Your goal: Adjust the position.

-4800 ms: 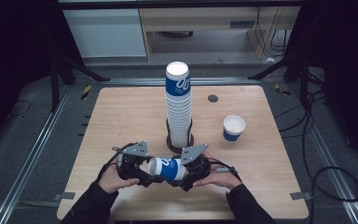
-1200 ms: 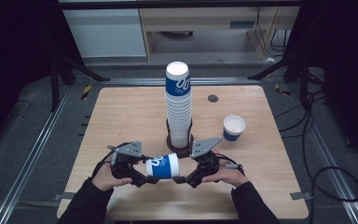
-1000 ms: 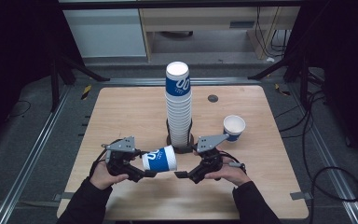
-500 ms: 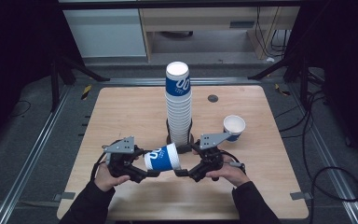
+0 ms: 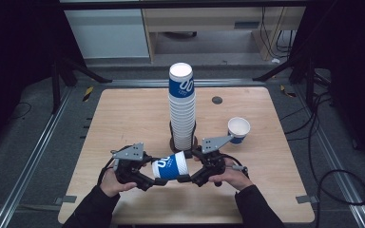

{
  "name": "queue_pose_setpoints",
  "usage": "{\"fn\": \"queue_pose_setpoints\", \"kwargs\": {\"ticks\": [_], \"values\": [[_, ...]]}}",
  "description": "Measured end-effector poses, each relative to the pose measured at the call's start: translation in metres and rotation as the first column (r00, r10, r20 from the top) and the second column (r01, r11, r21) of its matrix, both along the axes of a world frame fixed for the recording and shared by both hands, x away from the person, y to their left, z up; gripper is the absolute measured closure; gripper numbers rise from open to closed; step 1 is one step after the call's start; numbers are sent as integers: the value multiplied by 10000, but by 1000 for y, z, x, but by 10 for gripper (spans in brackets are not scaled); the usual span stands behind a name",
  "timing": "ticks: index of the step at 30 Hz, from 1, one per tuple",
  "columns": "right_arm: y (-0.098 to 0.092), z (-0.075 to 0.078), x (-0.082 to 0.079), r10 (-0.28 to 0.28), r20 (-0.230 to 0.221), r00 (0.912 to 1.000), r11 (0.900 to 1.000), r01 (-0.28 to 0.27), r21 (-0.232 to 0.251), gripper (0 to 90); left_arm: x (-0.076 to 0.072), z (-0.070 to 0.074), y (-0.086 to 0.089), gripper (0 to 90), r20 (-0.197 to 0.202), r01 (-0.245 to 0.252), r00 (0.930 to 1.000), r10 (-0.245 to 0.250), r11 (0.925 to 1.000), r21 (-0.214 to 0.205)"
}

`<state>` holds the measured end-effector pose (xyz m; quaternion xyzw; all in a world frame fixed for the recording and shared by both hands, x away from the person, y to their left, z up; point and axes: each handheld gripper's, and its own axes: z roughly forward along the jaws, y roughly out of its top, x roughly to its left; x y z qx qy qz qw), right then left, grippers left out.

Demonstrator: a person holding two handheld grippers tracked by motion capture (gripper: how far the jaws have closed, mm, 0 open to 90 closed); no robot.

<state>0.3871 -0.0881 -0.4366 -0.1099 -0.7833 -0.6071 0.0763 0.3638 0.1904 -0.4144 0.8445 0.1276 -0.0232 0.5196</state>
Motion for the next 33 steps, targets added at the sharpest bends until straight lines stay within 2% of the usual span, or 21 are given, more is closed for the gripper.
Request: {"fn": "queue_pose_setpoints", "kwargs": {"ticks": [7, 14, 18, 21, 24, 28, 33], "values": [[-1, 1, 0, -30, 32, 10000, 10000, 30, 32, 148, 0, 1, 0, 263, -17, -158, 9999, 158, 9998, 85], [-4, 3, 0, -189, 235, 9995, 9997, 192, -133, 152, 0, 3, 2, 207, 25, -287, 9996, 286, 9992, 287], [-7, 5, 1, -311, 353, 9989, 9991, 321, -266, 153, 2, 5, 7, 186, 32, -417, 9991, 416, 9980, 484], [-7, 5, 1, -311, 470, 9984, 9982, 334, -490, 153, 3, 5, 9, 179, -4, -469, 9989, 471, 9957, 793], [-5, 3, 0, -262, 579, 9980, 9962, 309, -815, 153, 3, 3, 6, 165, -90, -345, 9993, 360, 9903, 1350], [1, -1, -2, -48, 652, 9979, 9925, 127, -1219, 153, 2, -2, -1, 154, -123, -121, 9998, 150, 9776, 2100], [8, -4, -5, 238, 699, 9973, 9875, -126, -1572, 153, 0, -7, -8, 179, -181, 110, 9998, -64, 9642, 2650]]}}
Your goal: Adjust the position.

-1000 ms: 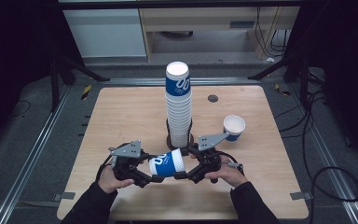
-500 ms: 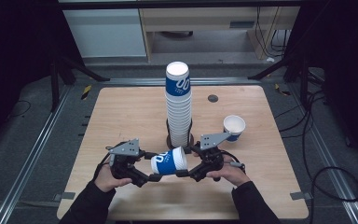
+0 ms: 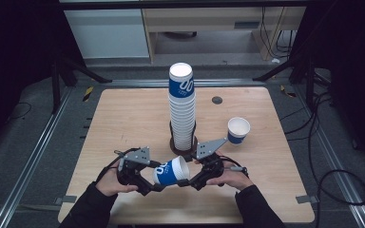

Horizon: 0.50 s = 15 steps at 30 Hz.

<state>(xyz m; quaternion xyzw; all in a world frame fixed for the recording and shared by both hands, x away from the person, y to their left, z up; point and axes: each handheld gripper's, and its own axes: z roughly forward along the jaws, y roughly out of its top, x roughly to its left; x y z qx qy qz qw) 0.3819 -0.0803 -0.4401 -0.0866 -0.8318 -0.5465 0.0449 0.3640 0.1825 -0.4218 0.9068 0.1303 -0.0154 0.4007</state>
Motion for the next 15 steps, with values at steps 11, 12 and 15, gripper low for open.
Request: {"fn": "queue_pose_setpoints", "kwargs": {"ticks": [11, 12, 15], "values": [[3, -2, -1, 51, -71, 10000, 9998, -52, -180, 134, 0, -5, -4, 277, -127, 200, 9997, -201, 9998, -35], [3, -2, -1, -25, -17, 10000, 9999, 25, -102, 125, 1, -4, -3, 277, -91, 135, 9999, -136, 9998, -126], [1, 1, 1, -306, 52, 9995, 9993, 305, 236, 94, 2, -2, 1, 278, 27, -58, 10000, 59, 9994, -345]]}}
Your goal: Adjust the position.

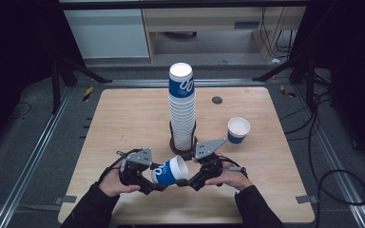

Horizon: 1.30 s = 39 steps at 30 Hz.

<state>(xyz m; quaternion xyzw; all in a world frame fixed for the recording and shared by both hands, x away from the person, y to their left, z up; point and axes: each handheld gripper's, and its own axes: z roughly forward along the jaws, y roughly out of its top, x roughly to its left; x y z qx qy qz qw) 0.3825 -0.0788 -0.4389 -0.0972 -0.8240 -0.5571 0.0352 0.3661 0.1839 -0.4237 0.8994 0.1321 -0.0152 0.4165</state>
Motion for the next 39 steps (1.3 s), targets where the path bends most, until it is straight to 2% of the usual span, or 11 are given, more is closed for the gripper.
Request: {"fn": "queue_pose_setpoints", "kwargs": {"ticks": [4, 7, 10, 12, 16, 21, 30, 35, 39], "values": [[-9, 7, 3, -401, -60, 9992, 9974, 404, 599, 81, 3, 4, 9, 278, 192, -466, 9987, 480, 9966, -676], [-14, 10, 5, -689, -120, 9976, 9930, 697, 952, 81, 4, 8, 15, 277, 424, -917, 9943, 981, 9870, -1319], [-16, 12, 6, -917, -210, 9956, 9883, 936, 1200, 81, 3, 10, 17, 277, 589, -1069, 9912, 1188, 9787, -1753], [-16, 12, 7, -1001, -365, 9943, 9857, 1041, 1322, 83, 1, 10, 15, 277, 692, -1064, 9902, 1214, 9761, -1893], [-13, 12, 6, -867, -539, 9948, 9851, 937, 1443, 89, -1, 9, 10, 277, 769, -1019, 9899, 1188, 9756, -1943], [-7, 11, 5, -664, -715, 9952, 9850, 768, 1543, 94, -4, 6, 1, 277, 768, -816, 9923, 967, 9804, -1794], [-1, 8, 4, -457, -991, 9940, 9856, 610, 1576, 135, -10, 3, -10, 277, 982, -671, 9916, 841, 9840, -1651], [-1, 7, 4, -363, -1044, 9939, 9861, 525, 1574, 153, -9, 3, -10, 274, 936, -652, 9923, 816, 9839, -1665], [-1, 9, 3, -417, -858, 9954, 9865, 547, 1541, 160, -9, 3, -10, 267, 881, -680, 9926, 832, 9841, -1638]]}}
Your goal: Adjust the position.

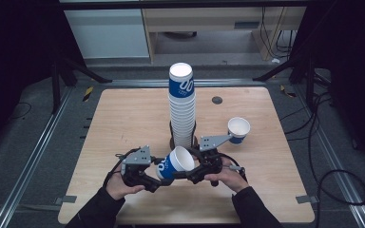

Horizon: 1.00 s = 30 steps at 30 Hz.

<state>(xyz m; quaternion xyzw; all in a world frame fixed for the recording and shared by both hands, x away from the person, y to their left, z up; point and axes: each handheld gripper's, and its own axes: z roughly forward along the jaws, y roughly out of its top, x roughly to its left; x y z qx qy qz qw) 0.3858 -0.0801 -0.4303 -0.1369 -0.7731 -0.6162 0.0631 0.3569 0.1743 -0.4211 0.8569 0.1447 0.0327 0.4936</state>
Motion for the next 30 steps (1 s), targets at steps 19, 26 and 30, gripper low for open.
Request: {"fn": "queue_pose_setpoints", "kwargs": {"ticks": [19, 26, 30], "values": [[-35, 16, 4, -1822, 838, 9797, 9811, 1868, -504, 161, 16, -2, 28, 201, -109, -1670, 9857, 1679, 9842, 596], [-49, 18, 5, -2453, 861, 9656, 9648, 2518, -755, 162, 22, -2, 38, 193, -33, -2625, 9648, 2630, 9638, 471], [-57, 18, 4, -2818, 948, 9548, 9529, 2901, -886, 164, 24, -3, 42, 195, -45, -2902, 9568, 2906, 9560, 437]]}}
